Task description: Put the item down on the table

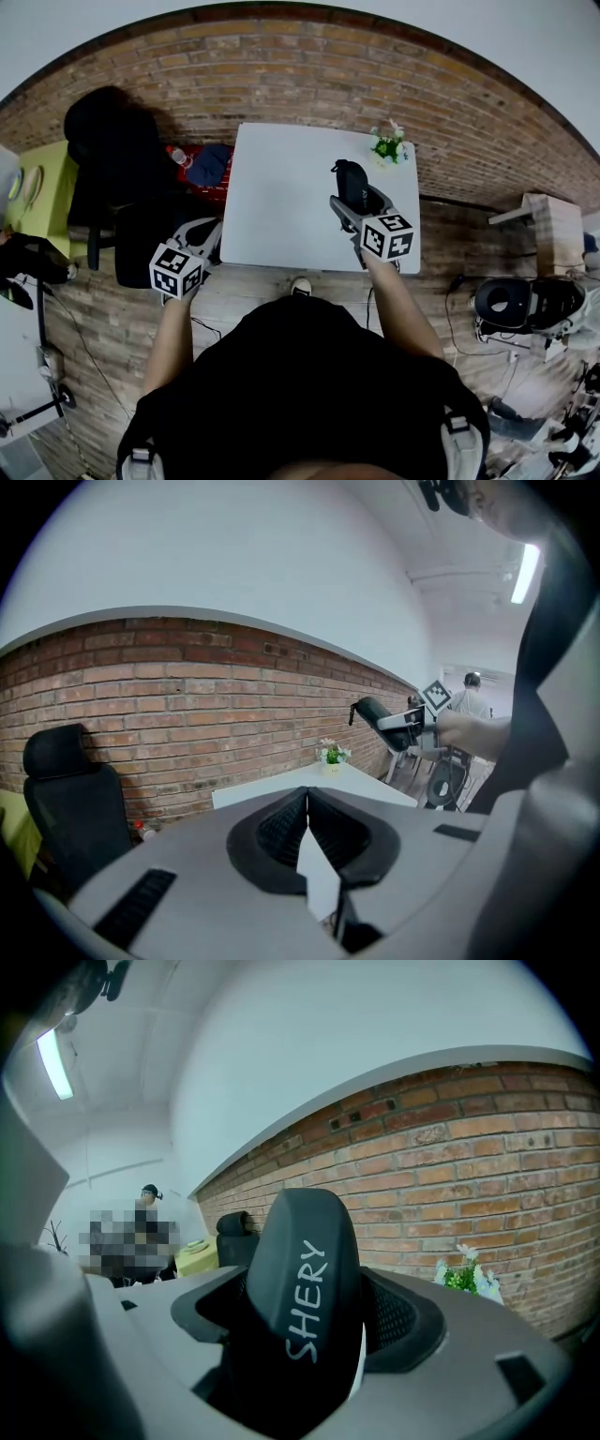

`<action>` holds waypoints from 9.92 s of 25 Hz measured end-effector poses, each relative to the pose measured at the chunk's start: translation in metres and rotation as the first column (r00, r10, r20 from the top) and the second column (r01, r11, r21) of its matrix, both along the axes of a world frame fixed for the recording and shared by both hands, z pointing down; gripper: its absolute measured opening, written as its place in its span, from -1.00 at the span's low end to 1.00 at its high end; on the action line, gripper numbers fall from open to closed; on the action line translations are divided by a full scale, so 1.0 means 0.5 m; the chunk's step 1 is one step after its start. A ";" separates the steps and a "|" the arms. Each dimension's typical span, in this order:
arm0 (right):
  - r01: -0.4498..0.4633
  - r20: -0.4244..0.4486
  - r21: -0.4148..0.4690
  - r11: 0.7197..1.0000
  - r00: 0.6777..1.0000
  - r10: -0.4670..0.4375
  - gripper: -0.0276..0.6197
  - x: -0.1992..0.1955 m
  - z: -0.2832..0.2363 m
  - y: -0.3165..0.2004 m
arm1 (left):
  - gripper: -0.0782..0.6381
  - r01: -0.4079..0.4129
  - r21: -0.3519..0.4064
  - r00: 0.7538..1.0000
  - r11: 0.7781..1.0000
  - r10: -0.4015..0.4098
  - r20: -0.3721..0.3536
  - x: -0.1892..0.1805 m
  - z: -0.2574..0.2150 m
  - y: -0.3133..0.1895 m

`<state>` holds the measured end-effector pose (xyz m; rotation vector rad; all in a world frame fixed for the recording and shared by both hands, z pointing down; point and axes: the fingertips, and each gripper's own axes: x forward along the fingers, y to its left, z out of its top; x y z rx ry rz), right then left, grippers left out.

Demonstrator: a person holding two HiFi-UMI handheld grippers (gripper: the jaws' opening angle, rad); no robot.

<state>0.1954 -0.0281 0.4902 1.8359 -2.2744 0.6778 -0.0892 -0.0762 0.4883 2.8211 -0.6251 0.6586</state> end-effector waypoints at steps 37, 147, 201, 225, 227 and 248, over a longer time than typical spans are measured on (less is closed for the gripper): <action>0.103 0.024 -0.024 0.994 0.994 -0.102 0.24 0.137 0.054 -0.150 | -0.76 0.068 0.026 0.997 0.997 -0.067 -0.033 0.175 0.004 -0.102; 0.074 0.011 -0.358 0.931 0.997 -0.075 0.24 0.050 0.372 -0.358 | -0.75 0.063 -0.069 0.998 0.996 -0.062 0.004 0.082 0.081 -0.335; 0.121 -0.077 -0.529 0.840 0.979 -0.189 0.23 -0.018 0.656 -0.361 | -0.75 0.053 -0.149 0.998 0.987 -0.050 0.025 0.057 0.142 -0.359; 0.153 -0.078 -0.603 0.783 0.965 -0.249 0.23 -0.085 0.728 -0.363 | -0.75 0.075 -0.181 0.997 0.981 -0.070 0.030 0.001 0.172 -0.388; 0.153 -0.078 -0.604 0.782 0.965 -0.249 0.23 -0.091 0.733 -0.368 | -0.75 0.074 -0.185 0.997 0.980 -0.069 0.030 -0.004 0.175 -0.393; 0.139 -0.075 -0.642 0.754 0.967 -0.242 0.24 -0.111 0.766 -0.354 | -0.75 0.092 -0.206 0.996 0.974 -0.088 0.032 -0.043 0.193 -0.385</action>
